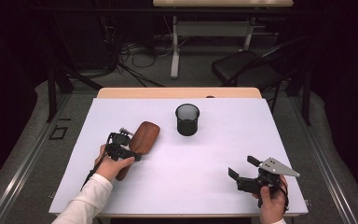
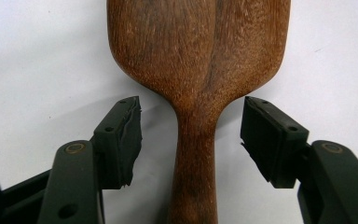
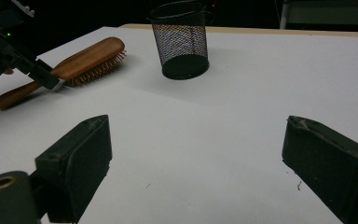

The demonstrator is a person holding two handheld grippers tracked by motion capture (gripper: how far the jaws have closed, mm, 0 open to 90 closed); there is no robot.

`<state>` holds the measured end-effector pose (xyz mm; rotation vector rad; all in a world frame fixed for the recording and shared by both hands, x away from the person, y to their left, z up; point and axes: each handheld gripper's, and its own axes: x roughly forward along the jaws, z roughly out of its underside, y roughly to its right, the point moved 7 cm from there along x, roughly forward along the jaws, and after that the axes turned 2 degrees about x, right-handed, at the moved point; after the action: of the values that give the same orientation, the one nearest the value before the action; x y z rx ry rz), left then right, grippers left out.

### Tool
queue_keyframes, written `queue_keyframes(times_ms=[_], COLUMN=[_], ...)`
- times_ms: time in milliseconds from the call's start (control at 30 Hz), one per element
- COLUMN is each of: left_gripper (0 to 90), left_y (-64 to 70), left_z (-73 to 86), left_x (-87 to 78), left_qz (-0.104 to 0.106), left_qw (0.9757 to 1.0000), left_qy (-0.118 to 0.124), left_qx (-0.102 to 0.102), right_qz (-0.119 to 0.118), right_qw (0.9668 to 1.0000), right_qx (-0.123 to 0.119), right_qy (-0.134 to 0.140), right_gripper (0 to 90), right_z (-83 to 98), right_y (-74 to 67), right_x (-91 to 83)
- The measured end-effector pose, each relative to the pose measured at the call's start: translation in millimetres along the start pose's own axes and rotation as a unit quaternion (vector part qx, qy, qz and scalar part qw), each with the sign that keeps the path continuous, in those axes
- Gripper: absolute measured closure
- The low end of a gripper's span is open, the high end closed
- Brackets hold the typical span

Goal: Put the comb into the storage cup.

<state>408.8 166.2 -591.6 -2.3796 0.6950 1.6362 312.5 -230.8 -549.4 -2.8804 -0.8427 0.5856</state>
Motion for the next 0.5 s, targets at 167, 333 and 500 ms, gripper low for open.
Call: queue_keyframes(times_ms=[167, 333, 500], left_gripper=[42.7, 44.3, 45.7], left_y=[0.8, 0.8, -0.3], left_z=[0.3, 0.7, 1.0], left_x=[1.7, 4.2, 5.4], left_qz=[-0.001, -0.003, -0.009], left_qw=[1.0000, 0.9999, 0.9999], left_qy=[-0.002, -0.004, -0.003], left_qx=[0.006, 0.009, 0.007], right_qz=[0.000, 0.000, -0.001], right_qw=[1.0000, 1.0000, 1.0000], right_qx=[0.000, 0.000, 0.000], right_qy=[0.000, -0.001, -0.002], right_gripper=[8.2, 8.2, 8.6], right_z=[0.1, 0.3, 0.4], right_y=[0.0, 0.0, -0.1], right_x=[0.1, 0.1, 0.1])
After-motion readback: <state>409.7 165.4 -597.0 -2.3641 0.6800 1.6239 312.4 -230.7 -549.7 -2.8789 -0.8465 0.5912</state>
